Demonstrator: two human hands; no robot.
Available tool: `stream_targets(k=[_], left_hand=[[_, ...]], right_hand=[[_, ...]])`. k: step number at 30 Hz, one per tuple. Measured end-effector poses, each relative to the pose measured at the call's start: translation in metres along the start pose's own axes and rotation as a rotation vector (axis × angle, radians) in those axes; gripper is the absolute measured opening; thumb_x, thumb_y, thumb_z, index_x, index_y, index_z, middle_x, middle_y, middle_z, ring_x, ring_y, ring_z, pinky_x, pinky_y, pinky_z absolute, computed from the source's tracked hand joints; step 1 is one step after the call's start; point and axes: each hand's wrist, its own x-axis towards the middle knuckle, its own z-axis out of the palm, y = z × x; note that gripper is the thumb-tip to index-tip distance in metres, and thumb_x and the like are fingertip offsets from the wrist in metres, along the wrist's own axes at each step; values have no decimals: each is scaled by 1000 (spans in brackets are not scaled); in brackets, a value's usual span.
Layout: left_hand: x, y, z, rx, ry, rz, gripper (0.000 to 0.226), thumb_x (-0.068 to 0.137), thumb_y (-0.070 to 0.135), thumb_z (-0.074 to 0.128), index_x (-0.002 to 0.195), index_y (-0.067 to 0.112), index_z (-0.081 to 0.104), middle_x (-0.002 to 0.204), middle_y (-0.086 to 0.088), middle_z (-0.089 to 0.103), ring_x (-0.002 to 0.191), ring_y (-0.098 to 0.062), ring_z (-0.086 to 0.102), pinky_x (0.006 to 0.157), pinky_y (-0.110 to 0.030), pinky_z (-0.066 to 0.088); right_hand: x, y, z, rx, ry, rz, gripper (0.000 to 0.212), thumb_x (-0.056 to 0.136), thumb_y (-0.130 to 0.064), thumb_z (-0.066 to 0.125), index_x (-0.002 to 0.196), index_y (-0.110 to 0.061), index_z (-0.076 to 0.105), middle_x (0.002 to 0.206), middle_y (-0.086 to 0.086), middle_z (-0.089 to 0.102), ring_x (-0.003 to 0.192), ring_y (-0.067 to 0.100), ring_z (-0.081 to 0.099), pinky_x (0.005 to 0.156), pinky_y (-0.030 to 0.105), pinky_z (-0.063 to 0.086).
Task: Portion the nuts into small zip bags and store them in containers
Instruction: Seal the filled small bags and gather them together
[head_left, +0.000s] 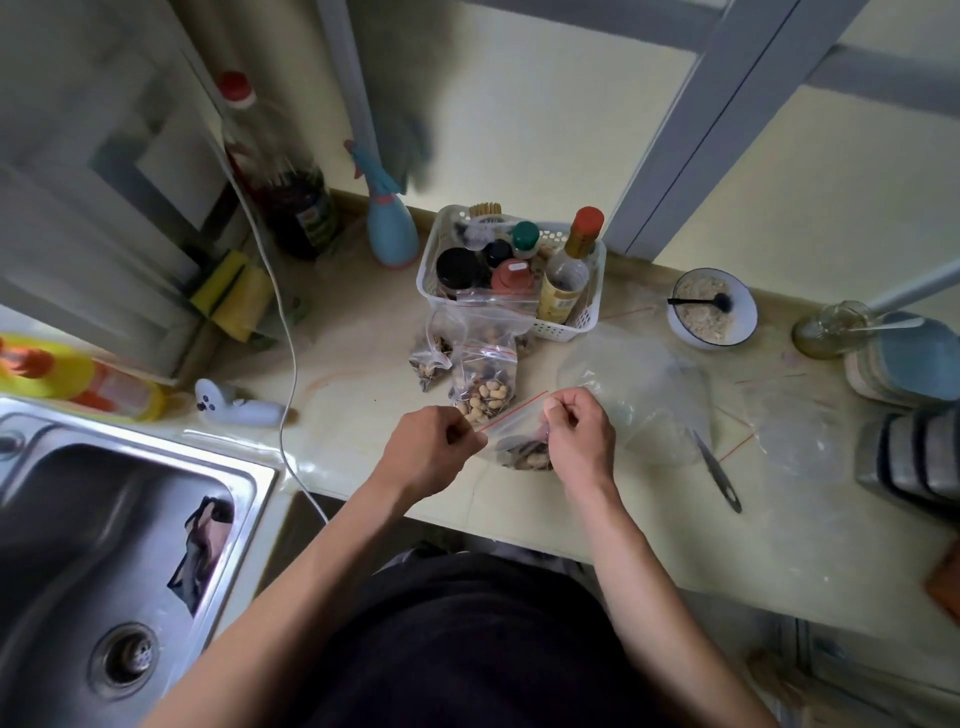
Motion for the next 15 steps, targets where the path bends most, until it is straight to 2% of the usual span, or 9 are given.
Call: stream_targets(k=[2,4,7,10,13,15], left_hand=[[3,-3,2,27,11,1,27,93,33,66,78,11,65,68,2,62,68,-18,56,55,-25,37],[5,-5,2,40,53,35,25,92,34,65,76,16,62,68,6,61,66,-14,55,54,-27,36],[2,-11,-5,-36,94,231,17,90,34,59,77,23,58,77,11,60,76,-7,55,64,-26,42],[-2,-10,-4,-370,58,276,13,97,21,57,84,18,56,84,8,63,83,-14,58,74,-29,48],[-4,-3,1,-721,108,202,19,103,15,54,88,4,51,88,-16,69,85,-31,64,77,-42,51],[-5,0,2,-822,123,181,19,102,11,54,90,-3,52,88,-26,68,78,-31,64,72,-41,53]], right_hand=[[2,1,1,2,-27,-1,12,96,-16,57,85,-18,60,70,1,68,65,19,69,73,40,56],[5,2,-1,39,-87,-15,14,97,-18,56,83,-21,59,71,-2,67,67,22,67,70,42,56],[9,-3,-10,167,-222,-33,15,100,-14,55,85,-15,59,74,-2,66,70,24,64,65,33,52],[4,-11,-15,297,-292,-35,15,99,-11,53,86,-6,58,76,11,65,72,22,62,67,30,49],[-7,-16,-16,407,-419,-38,13,98,-19,54,91,-9,60,72,11,66,73,24,65,72,29,53],[-11,-17,-18,401,-517,-72,17,96,-26,59,97,-9,63,74,11,68,75,25,68,78,30,55]])
